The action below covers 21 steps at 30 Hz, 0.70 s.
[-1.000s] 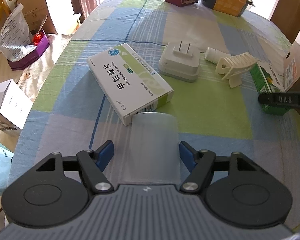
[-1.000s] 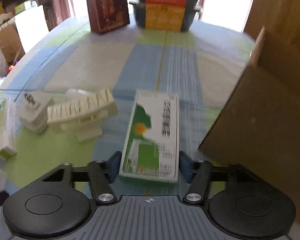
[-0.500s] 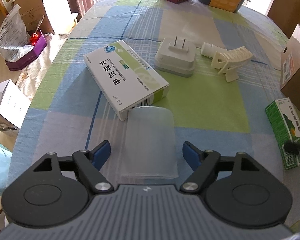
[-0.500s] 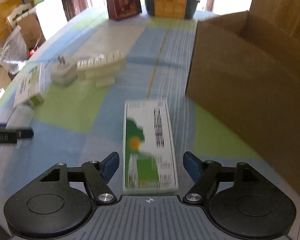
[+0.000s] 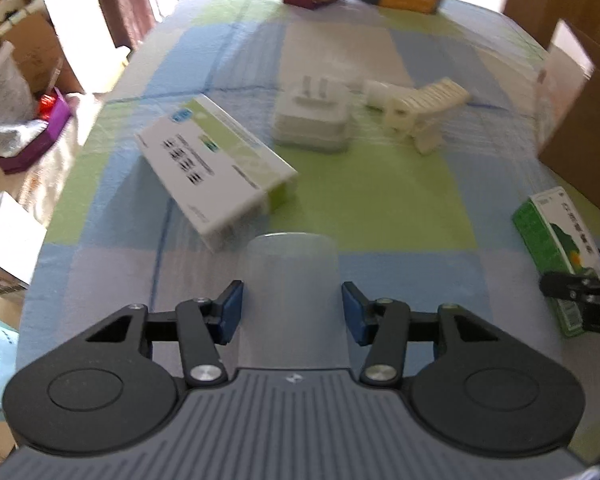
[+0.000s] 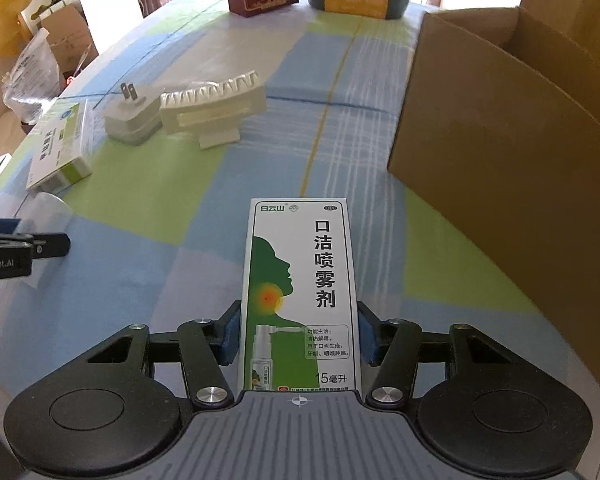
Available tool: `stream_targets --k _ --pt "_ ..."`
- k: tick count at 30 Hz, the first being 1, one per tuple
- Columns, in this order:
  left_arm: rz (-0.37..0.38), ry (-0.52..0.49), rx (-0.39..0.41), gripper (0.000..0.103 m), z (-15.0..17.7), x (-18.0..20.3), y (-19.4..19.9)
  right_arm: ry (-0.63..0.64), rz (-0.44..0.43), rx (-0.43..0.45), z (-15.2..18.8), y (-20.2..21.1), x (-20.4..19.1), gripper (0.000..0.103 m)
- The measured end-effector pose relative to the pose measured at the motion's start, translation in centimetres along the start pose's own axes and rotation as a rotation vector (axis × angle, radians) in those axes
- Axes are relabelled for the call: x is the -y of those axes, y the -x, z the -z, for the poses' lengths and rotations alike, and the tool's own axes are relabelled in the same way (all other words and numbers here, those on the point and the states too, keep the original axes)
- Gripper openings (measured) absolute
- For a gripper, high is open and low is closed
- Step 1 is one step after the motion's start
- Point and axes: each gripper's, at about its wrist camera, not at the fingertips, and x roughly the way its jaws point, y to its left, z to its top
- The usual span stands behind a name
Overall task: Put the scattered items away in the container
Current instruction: 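Lift the cup with the left tool while the right tool carries the spray box toward the cardboard box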
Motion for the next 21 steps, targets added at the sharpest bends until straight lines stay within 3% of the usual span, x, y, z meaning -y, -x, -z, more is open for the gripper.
stream_targets --k 3,6,14,21 --pt "0.054 0.01 0.002 0.047 0.1 0.5 1.2 -0.126 -0.074 -0.02 0.4 1.4 1.6 0.058" --pt "0.099 -0.001 0.027 0.047 -0.1 1.7 2.7 -0.189 -0.111 0.014 0.6 3.7 2.8 0.058" --pt "0.205 -0.077 0.077 0.047 -1.0 7.1 6.8 -0.273 -0.121 0.103 1.4 8.8 5.4 0.058" --pt "0.279 -0.19 0.155 0.047 -4.1 12.5 9.7 -0.379 -0.131 0.176 1.9 12.7 8.1 0.058"
